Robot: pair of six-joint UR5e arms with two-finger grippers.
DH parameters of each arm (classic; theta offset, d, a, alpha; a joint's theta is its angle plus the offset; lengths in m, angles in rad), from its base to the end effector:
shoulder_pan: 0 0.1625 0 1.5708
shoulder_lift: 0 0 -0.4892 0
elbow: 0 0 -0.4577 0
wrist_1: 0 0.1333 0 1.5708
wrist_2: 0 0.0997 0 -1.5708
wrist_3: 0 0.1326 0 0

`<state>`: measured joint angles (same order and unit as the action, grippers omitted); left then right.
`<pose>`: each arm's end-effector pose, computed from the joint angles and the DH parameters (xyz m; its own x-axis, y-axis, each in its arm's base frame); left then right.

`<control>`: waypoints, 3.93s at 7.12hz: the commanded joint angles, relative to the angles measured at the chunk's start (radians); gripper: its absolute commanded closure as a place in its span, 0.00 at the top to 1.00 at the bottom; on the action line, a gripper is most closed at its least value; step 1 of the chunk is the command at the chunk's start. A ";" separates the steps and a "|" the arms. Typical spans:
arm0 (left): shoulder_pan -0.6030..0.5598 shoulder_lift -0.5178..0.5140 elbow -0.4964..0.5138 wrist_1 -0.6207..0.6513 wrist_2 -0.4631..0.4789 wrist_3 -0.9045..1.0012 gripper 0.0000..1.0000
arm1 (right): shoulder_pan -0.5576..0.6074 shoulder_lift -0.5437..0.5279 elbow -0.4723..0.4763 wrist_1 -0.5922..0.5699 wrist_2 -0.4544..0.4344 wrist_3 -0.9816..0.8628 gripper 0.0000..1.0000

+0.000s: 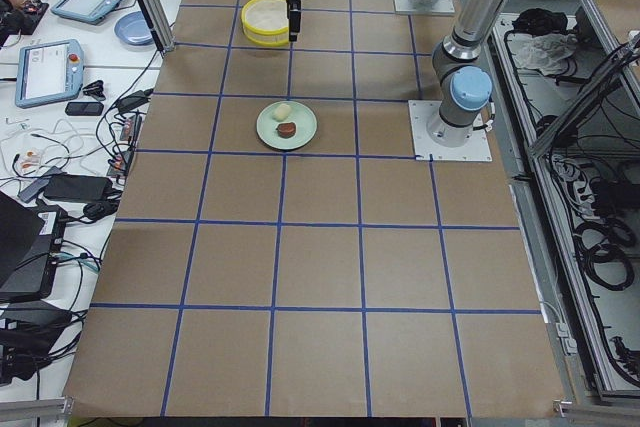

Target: Stack buns with steamer

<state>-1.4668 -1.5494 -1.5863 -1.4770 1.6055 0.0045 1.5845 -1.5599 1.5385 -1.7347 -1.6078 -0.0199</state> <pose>-0.0699 -0.5700 0.5323 -0.9941 -0.1027 -0.0350 -0.0988 0.9901 -0.0994 0.1364 -0.5835 0.5496 -0.9988 -0.0264 0.0400 -0.0333 0.9825 -0.1835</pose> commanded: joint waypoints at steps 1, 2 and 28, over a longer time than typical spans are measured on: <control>0.000 0.000 -0.004 0.000 -0.001 0.000 1.00 | 0.000 0.001 0.000 -0.003 0.000 0.002 1.00; 0.000 0.000 -0.006 -0.003 0.001 0.000 1.00 | 0.000 0.000 0.000 -0.002 0.000 0.006 1.00; 0.019 -0.428 0.040 0.198 -0.161 -0.285 0.00 | -0.669 0.601 -0.023 -0.479 0.114 -0.877 0.13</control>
<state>-1.4169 -2.0087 -1.5886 -1.2488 1.5011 -0.1578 0.9158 -0.9611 1.5133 -2.2152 -1.4936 -0.8986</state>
